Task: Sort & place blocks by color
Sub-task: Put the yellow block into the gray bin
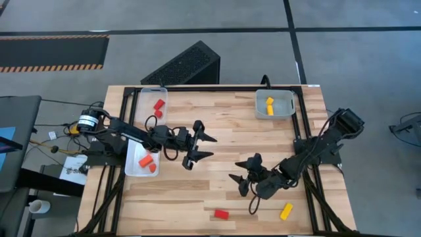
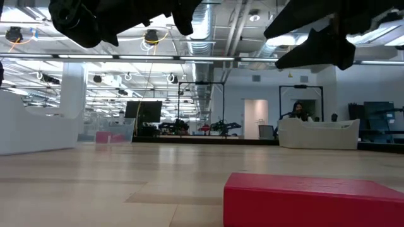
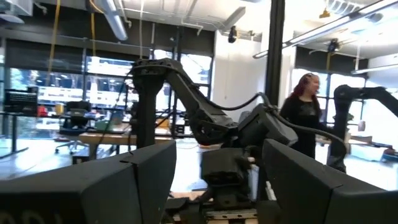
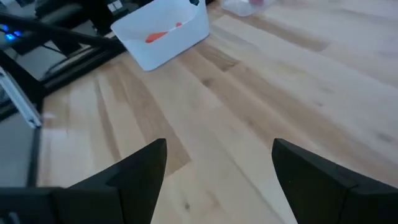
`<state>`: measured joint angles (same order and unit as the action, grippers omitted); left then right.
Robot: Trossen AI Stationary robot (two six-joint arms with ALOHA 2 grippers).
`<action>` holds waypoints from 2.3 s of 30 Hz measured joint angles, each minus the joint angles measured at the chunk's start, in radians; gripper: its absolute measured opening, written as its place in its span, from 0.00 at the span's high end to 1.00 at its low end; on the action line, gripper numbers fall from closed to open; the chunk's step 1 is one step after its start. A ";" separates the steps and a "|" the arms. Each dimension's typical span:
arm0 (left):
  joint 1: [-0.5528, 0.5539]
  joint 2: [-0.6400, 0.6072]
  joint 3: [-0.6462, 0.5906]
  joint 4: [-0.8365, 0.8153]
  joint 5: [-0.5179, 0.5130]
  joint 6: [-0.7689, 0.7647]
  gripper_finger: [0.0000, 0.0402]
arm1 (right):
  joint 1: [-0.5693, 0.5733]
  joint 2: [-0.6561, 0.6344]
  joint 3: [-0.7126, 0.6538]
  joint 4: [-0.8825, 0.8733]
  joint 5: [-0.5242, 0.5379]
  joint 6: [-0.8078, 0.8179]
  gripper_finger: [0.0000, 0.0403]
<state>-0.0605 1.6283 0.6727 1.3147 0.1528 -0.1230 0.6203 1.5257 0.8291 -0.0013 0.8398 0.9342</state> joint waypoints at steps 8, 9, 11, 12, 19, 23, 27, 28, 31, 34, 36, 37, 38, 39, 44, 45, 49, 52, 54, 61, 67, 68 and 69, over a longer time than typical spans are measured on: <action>0.061 0.000 0.010 0.000 0.025 -0.019 0.43 | -0.097 0.000 0.000 0.002 -0.140 -0.102 0.22; 0.069 0.000 0.018 -0.002 0.030 -0.019 0.43 | -0.104 0.000 0.000 0.002 -0.155 -0.101 0.22; 0.086 0.000 0.035 -0.036 0.050 -0.029 0.43 | -0.107 0.000 0.000 0.002 -0.164 -0.092 0.22; 0.090 0.000 0.041 -0.071 0.053 -0.047 0.43 | -0.104 0.000 0.000 0.004 -0.164 -0.088 0.22; 0.070 0.000 0.075 -0.203 0.090 -0.016 0.43 | -0.037 0.000 0.000 0.047 -0.164 -0.087 0.22; 0.059 0.000 0.087 -0.276 0.106 0.033 0.41 | 0.013 0.016 0.001 0.053 -0.163 -0.070 0.22; 0.057 0.000 0.108 -0.357 0.095 0.051 0.33 | 0.054 0.032 0.003 0.072 -0.139 -0.054 0.22; 0.057 0.000 0.111 -0.370 0.094 0.052 0.31 | 0.055 0.046 0.004 0.079 -0.131 -0.043 0.22; 0.053 0.000 0.119 -0.384 0.089 0.061 0.24 | 0.065 0.062 -0.002 0.073 -0.119 -0.034 0.22; 0.050 -0.006 0.118 -0.398 0.087 0.074 0.21 | 0.062 0.102 0.003 0.111 -0.142 -0.026 0.22; 0.050 -0.025 0.118 -0.437 0.087 0.078 0.21 | 0.071 0.102 -0.003 0.089 -0.190 -0.017 0.22; 0.050 -0.042 0.118 -0.478 0.086 0.078 0.21 | 0.073 0.102 0.001 0.090 -0.233 0.012 0.22; 0.051 -0.058 0.118 -0.515 0.079 0.078 0.21 | 0.074 0.102 0.004 0.083 -0.264 0.059 0.22; 0.051 -0.072 0.118 -0.546 0.062 0.078 0.22 | 0.077 0.102 0.004 0.066 -0.290 0.105 0.22; 0.043 -0.148 0.118 -0.690 0.021 0.115 0.25 | 0.103 0.074 0.030 -0.124 -0.417 0.255 0.22; 0.040 -0.164 0.117 -0.719 0.022 0.129 0.26 | 0.103 0.066 0.042 -0.203 -0.446 0.288 0.22; 0.028 -0.287 0.116 -0.921 -0.013 0.193 0.29 | 0.097 0.061 0.132 -0.492 -0.560 0.390 0.22; 0.012 -0.402 0.103 -1.009 -0.104 0.192 0.32 | 0.099 0.061 0.201 -0.681 -0.625 0.423 0.22; -0.008 -0.452 0.078 -0.979 -0.150 0.178 0.34 | 0.100 0.061 0.235 -0.765 -0.688 0.470 0.22; -0.058 -0.507 -0.011 -0.861 -0.203 0.186 0.40 | 0.137 0.061 0.258 -0.858 -0.947 0.720 0.22; -0.058 -0.504 -0.011 -0.865 -0.199 0.153 0.42 | 0.226 0.059 0.255 -0.862 -0.997 0.934 0.22; -0.058 -0.504 -0.011 -0.869 -0.196 0.148 0.42 | 0.246 0.058 0.255 -0.862 -0.996 0.973 0.22; -0.058 -0.504 -0.011 -0.870 -0.195 0.145 0.43 | 0.266 0.058 0.255 -0.861 -0.997 1.016 0.22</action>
<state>-0.1188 1.1248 0.6621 0.4450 -0.0421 0.0215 0.8863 1.5841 1.0843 -0.8623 -0.1570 1.9502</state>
